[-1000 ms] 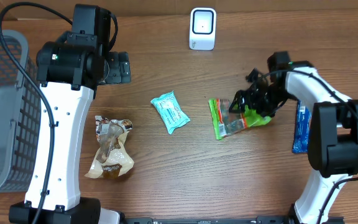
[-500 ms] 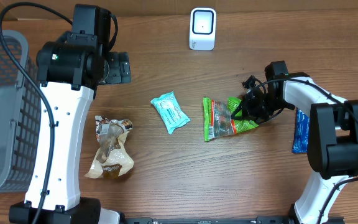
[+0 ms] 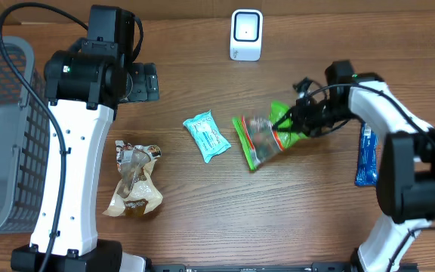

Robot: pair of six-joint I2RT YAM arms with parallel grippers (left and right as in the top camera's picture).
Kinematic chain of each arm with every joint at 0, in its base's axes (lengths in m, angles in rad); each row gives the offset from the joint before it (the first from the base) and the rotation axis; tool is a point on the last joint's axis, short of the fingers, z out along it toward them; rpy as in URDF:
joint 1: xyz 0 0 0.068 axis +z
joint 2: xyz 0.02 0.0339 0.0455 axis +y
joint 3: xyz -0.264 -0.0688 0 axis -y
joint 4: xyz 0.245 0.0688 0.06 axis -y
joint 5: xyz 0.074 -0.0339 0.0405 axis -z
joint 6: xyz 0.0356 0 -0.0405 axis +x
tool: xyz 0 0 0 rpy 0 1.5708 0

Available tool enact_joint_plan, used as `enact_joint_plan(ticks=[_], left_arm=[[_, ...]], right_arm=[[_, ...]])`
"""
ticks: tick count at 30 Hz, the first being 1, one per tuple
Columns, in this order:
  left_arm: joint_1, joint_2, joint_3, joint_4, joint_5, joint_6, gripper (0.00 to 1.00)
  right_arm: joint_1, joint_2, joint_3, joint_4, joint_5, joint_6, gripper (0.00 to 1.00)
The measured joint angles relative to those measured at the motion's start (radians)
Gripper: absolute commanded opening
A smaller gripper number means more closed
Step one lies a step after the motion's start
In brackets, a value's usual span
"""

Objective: Scan the item barcode
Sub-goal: 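Lift the green bag and bring it toward the scanner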

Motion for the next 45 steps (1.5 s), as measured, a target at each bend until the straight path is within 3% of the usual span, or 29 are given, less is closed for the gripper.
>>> enact_joint_plan(ticks=[6, 15, 24, 30, 35, 45], left_arm=[[0.000, 0.000, 0.000, 0.000, 0.000, 0.000, 1.00], [0.000, 0.000, 0.000, 0.000, 0.000, 0.000, 1.00], [0.000, 0.000, 0.000, 0.000, 0.000, 0.000, 1.00], [0.000, 0.000, 0.000, 0.000, 0.000, 0.000, 1.00], [0.000, 0.000, 0.000, 0.000, 0.000, 0.000, 1.00], [0.000, 0.000, 0.000, 0.000, 0.000, 0.000, 0.99]], right_arm=[[0.000, -0.125, 0.097, -0.005, -0.148, 0.098, 0.04], [0.000, -0.139, 0.122, 0.115, -0.474, 0.247, 0.04], [0.000, -0.139, 0.122, 0.193, -0.540, 0.396, 0.04], [0.000, -0.139, 0.122, 0.339, -0.534, 0.477, 0.04], [0.010, -0.139, 0.122, 0.362, -0.315, 0.522, 0.04], [0.140, -0.139, 0.122, 0.359, 0.444, 0.508, 0.04]])
